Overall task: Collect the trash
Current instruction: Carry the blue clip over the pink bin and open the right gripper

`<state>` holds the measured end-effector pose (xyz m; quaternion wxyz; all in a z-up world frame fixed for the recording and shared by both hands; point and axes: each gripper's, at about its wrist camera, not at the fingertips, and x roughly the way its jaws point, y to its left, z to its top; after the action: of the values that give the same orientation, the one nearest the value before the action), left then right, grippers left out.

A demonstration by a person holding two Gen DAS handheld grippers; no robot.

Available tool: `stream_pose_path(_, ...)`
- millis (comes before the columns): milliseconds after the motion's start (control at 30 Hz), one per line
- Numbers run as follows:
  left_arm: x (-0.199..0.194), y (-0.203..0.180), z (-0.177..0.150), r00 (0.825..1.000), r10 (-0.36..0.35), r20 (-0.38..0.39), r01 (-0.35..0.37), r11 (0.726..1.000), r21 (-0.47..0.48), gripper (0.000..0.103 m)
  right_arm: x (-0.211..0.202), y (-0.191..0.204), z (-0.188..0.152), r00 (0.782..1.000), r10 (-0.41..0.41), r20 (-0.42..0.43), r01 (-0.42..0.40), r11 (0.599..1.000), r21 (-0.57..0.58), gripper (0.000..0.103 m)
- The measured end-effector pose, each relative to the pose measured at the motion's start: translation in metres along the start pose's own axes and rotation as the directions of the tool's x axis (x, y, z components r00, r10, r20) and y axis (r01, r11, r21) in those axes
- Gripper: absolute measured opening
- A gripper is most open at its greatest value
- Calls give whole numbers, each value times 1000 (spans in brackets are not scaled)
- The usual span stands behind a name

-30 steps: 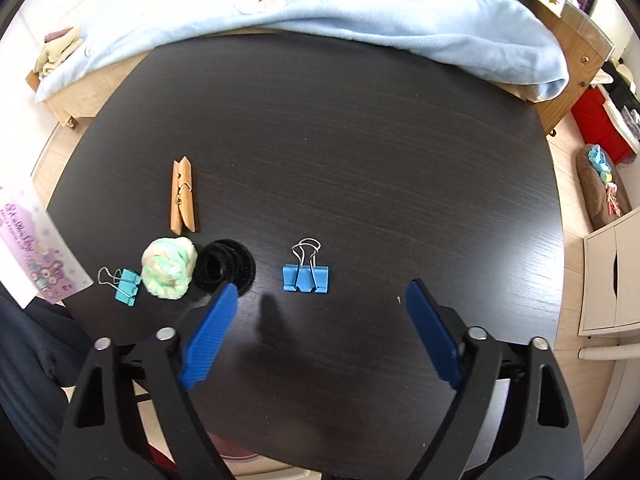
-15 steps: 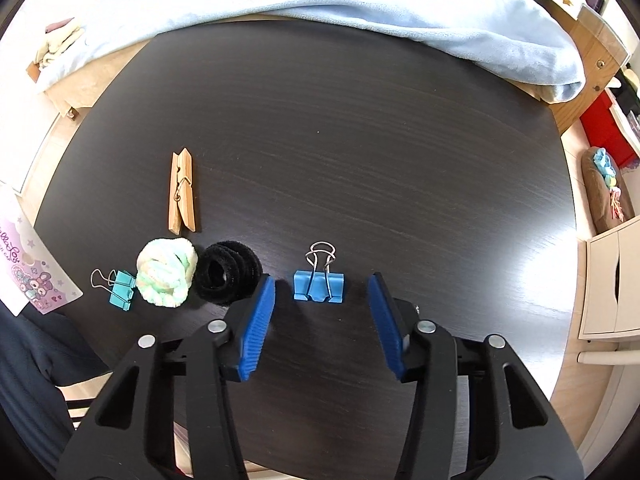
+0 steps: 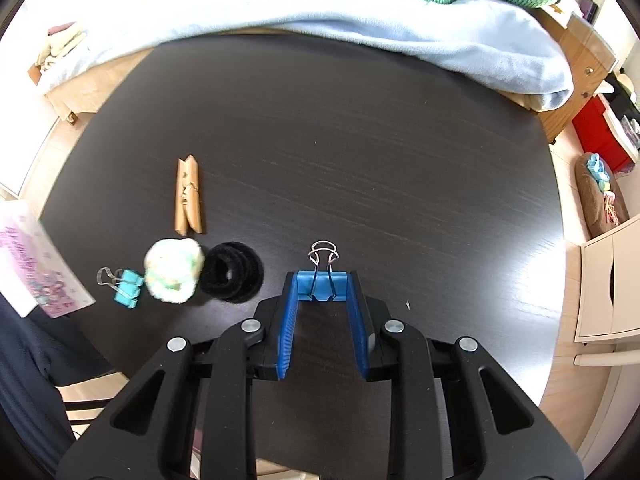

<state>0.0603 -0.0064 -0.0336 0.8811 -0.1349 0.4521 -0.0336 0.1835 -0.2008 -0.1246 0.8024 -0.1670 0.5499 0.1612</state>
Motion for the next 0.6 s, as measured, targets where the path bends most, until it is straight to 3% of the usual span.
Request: stream_pose_path(600,-31,-19,-18,1000,5,7,-6,993,114,0,-127,43,-57,981,66,185,-59,997,-46,24)
